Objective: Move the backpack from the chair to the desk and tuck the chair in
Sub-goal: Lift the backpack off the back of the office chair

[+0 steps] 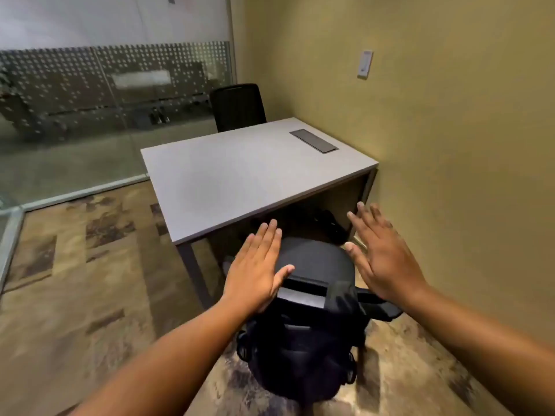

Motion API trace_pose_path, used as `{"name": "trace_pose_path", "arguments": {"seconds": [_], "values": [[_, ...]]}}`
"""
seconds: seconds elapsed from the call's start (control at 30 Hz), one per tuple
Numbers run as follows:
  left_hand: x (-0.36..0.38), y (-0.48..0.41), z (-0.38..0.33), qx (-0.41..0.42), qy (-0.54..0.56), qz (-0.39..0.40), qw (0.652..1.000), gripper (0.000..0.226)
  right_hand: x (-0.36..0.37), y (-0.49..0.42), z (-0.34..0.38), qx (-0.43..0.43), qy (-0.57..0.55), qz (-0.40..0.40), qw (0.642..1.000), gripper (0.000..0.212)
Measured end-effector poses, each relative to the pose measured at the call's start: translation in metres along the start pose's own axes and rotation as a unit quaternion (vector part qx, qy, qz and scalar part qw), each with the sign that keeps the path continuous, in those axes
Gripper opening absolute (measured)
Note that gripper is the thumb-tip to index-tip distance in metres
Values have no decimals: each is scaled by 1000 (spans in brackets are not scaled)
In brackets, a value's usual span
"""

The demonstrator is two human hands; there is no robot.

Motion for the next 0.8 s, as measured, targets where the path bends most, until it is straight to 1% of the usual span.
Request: {"name": "trace_pose_path", "arguments": {"seconds": [0.03, 0.17, 0.3, 0.4, 0.47, 0.53, 0.6, 0.8], "values": [[10, 7, -1, -4, 3, 24, 1000, 79, 11, 6, -1, 9, -4, 22, 1000, 63], [47, 32, -4, -7, 4, 49, 999, 74, 54, 36, -9, 27, -16, 75, 997, 66], [67, 43, -5, -4, 8, 71, 997, 69, 86, 57, -17, 43, -20, 119, 992, 60], [74, 46, -7, -4, 9, 86, 996, 66, 105, 71, -17, 37, -20, 152, 987, 58], [73, 45, -7, -8, 14, 86, 996, 64, 113, 78, -15, 15, 9, 174, 985, 58], [73, 46, -7, -6, 15, 86, 996, 64, 118, 83, -13, -7, 49, 182, 982, 58], [74, 47, -7, -4, 18, 87, 996, 62, 118, 83, -12, -9, 70, 179, 981, 58], [74, 47, -8, 1, 25, 85, 996, 59, 118, 83, -11, -16, 92, 176, 980, 55]]}}
Point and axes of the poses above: each hand's wrist, its own y-axis away from the middle knuckle, its own x-axis out of the palm, z = x × y, the point moved 8 cm from there along -y, towards the middle knuckle, and after that the axes turned 3 degrees about -y, right-handed, at the moved point
